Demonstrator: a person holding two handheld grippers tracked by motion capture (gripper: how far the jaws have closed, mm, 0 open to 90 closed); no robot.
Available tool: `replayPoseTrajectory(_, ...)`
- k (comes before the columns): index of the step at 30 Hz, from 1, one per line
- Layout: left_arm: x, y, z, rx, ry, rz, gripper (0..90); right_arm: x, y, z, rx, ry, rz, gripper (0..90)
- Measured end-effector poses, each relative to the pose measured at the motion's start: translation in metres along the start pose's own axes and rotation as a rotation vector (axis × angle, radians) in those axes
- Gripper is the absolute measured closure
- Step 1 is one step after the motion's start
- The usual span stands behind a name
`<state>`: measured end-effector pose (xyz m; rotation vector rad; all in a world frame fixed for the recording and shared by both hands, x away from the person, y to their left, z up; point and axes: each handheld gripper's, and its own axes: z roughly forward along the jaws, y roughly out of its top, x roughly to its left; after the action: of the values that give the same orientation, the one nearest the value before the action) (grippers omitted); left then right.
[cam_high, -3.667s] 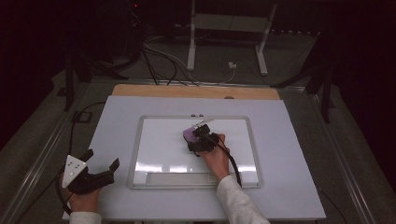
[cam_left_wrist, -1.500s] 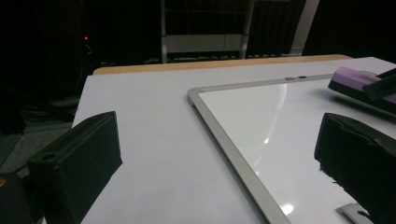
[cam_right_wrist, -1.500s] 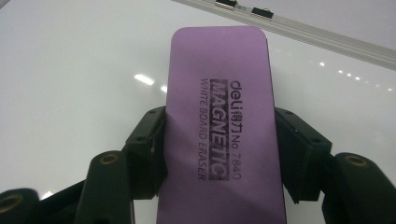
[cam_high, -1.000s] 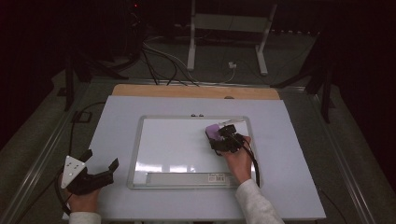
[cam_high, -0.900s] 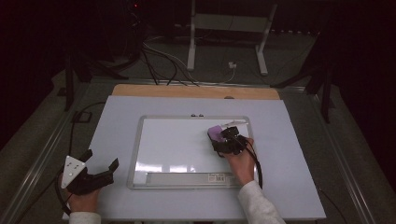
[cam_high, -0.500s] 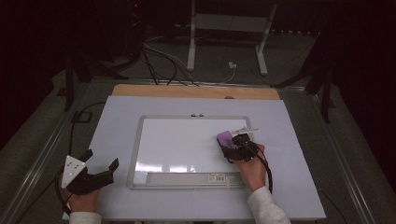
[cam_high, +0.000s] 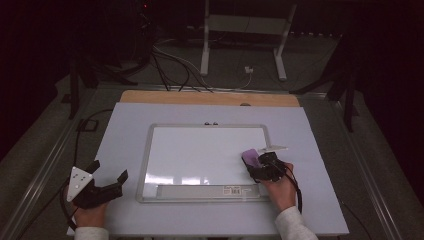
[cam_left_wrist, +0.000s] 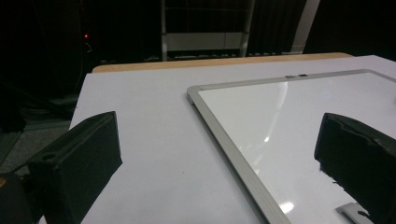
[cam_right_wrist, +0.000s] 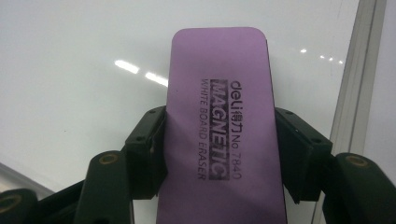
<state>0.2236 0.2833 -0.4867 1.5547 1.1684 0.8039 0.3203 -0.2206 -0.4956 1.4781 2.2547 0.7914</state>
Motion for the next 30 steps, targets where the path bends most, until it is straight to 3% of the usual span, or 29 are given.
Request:
replayPoseTrajectory(11,0.0,0.0,0.0,-0.001,0.0,0.0,1.4,-0.002,-0.002,0.0,-0.009,-0.008,-0.001,40.5)
replayPoseTrajectory(15,0.0,0.0,-0.001,-0.001,0.001,-0.001,1.4,-0.001,-0.004,0.001,-0.006,-0.021,-0.01,32.7)
replayPoseTrajectory(18,0.0,0.0,-0.001,-0.002,0.002,-0.003,1.4,0.005,-0.007,-0.005,-0.052,-0.058,-0.045,27.9)
replayPoseTrajectory(22,0.0,0.0,-0.001,-0.003,0.0,0.0,1.4,0.013,-0.008,-0.017,-0.107,-0.065,-0.116,28.1)
replayPoseTrajectory(24,0.0,0.0,-0.001,-0.004,0.0,-0.002,1.4,0.016,-0.009,-0.022,-0.126,-0.045,-0.137,30.3)
replayPoseTrajectory(26,0.0,0.0,-0.001,-0.004,0.0,-0.002,1.4,0.019,-0.011,-0.022,-0.115,-0.025,-0.166,31.8)
replayPoseTrajectory(30,0.0,0.0,-0.001,-0.002,-0.001,0.001,1.4,0.02,-0.014,-0.019,-0.109,-0.04,-0.192,34.4)
